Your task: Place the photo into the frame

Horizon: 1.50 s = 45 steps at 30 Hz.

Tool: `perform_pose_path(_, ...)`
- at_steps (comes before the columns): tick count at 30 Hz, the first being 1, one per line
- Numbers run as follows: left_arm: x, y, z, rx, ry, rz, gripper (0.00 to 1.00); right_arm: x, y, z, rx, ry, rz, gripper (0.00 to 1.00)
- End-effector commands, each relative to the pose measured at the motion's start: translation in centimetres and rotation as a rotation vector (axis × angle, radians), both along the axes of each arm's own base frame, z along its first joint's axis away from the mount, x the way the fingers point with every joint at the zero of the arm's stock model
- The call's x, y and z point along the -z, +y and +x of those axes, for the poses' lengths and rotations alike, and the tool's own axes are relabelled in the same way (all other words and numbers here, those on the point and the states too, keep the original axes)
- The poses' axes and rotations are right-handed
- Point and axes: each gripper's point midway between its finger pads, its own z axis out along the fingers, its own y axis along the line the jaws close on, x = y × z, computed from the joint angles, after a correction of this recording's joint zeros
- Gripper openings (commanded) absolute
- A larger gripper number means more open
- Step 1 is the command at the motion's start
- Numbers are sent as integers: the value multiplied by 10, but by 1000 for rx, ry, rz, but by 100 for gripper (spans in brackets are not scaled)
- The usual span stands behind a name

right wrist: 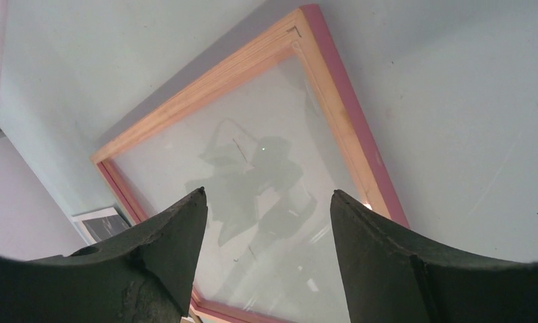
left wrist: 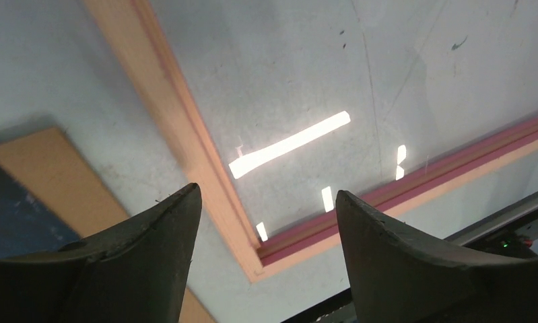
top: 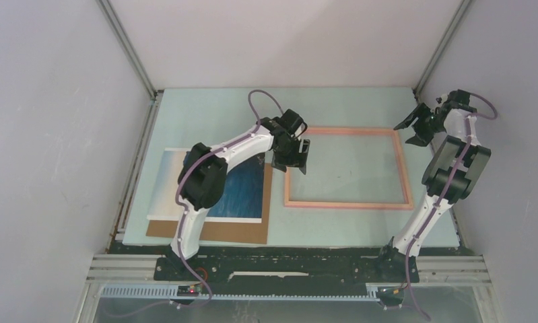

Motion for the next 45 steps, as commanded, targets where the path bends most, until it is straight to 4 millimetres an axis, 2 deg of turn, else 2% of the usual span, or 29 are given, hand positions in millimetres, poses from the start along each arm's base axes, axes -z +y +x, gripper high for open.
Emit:
perform_pose_path(1,-46,19,6,10,-122,-30,80,5,-4,-7,7,34,-20,75)
perform_pose_path(3,-57,20,8,1,-130,-77,80,9,-2,-8,8,36,-11,75)
perform_pose_path(5,-59,21,8,-7,-122,-103,80,14,-1,-10,10,50,-8,74)
perform_pose_path(17,-4,5,6,-63,34,-179,75,42,0,-19,16,136,-30,74)
perform_pose_path(28,10,-5,9,-90,70,-239,75,61,17,-20,-25,171,-19,73)
perform_pose_path(38,19,-8,12,-95,90,-242,76,49,56,-15,-92,130,49,73)
perform_pose_path(43,16,-8,13,-91,76,-242,76,35,63,-12,-93,74,127,72)
perform_pose_path(45,13,-7,16,-92,66,-245,76,30,59,-12,-78,64,111,72)
